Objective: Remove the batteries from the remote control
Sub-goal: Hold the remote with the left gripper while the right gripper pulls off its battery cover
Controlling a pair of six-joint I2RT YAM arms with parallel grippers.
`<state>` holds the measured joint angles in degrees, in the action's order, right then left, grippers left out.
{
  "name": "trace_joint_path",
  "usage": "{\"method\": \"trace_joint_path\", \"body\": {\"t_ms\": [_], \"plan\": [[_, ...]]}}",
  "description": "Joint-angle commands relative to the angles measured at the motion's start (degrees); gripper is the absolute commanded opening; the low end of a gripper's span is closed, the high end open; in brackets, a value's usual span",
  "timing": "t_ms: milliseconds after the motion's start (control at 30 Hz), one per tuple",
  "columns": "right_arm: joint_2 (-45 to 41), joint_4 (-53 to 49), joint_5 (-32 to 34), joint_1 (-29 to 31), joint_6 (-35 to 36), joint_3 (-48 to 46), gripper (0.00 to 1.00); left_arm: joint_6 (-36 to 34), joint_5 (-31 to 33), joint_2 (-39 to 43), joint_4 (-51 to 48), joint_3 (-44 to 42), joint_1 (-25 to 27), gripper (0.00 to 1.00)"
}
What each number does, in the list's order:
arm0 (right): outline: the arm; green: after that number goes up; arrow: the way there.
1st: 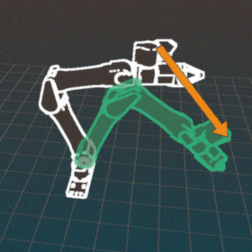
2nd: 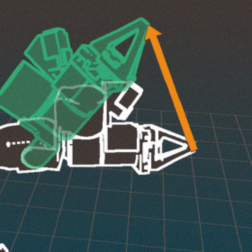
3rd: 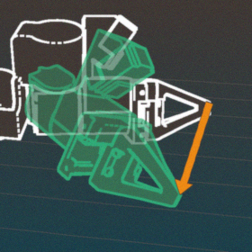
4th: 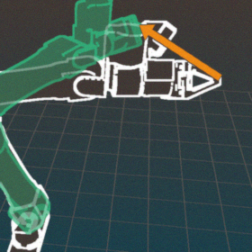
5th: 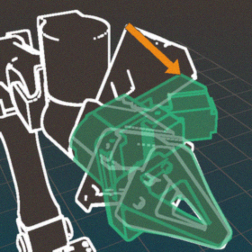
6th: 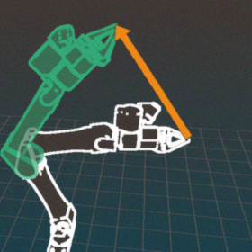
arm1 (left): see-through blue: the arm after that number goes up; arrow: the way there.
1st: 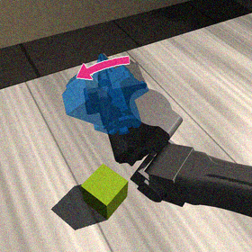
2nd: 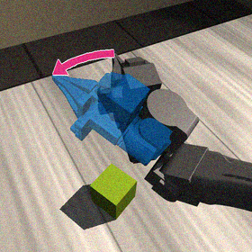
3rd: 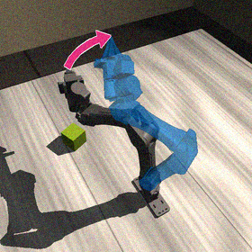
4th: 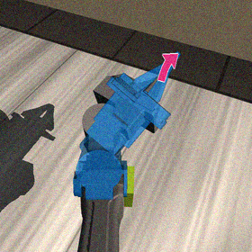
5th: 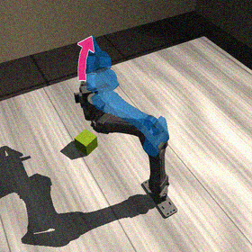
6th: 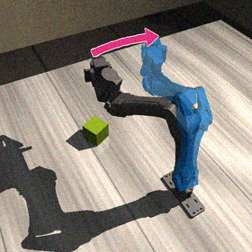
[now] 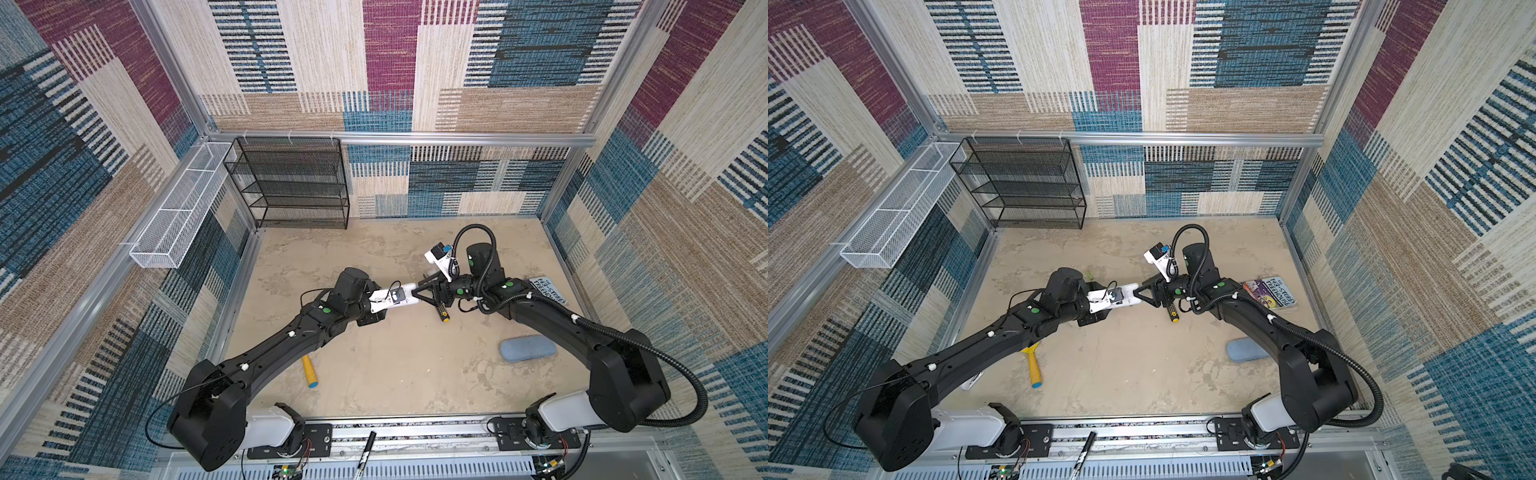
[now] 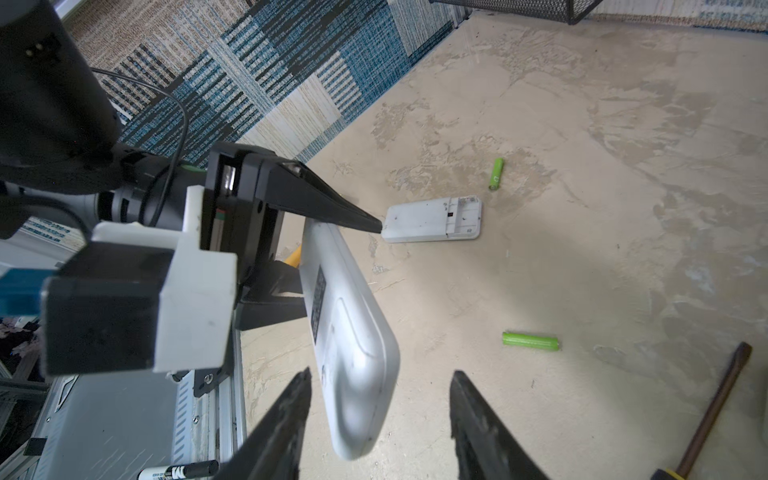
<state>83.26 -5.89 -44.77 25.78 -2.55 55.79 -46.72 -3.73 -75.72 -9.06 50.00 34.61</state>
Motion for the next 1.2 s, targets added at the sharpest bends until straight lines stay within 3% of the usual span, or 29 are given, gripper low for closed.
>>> {"method": "trace_joint_path", "body": {"t_ms": [0,267,500,600,767,1000,1167], "plan": [[1.1,3.7,-2.1,0.1,-1.8,0.1,0.52,2.0,-0.2,-0.1,-0.7,0.9,0.0,0.40],[4.0,5.8,-3.9,1.4,-3.1,0.7,0.46,1.7,0.6,-1.4,-1.4,1.9,0.1,0.39],[4.8,4.7,-1.4,1.5,-2.7,1.3,0.27,1.8,0.4,-1.2,-0.4,0.4,0.0,0.38],[4.8,3.9,-0.6,1.4,-2.2,1.2,0.25,1.9,0.3,-0.9,-0.3,0.1,0.0,0.38],[4.5,3.6,-0.6,1.1,-1.8,0.7,0.28,1.5,0.2,-0.3,-0.5,-0.1,0.0,0.38],[4.7,4.2,-0.6,1.1,-2.6,1.1,0.44,1.6,-0.3,-1.0,-2.0,0.9,0.0,0.37],[5.0,4.0,0.3,1.1,-2.6,0.8,0.40,1.9,-0.4,-1.4,-2.6,1.5,0.0,0.37]]}}
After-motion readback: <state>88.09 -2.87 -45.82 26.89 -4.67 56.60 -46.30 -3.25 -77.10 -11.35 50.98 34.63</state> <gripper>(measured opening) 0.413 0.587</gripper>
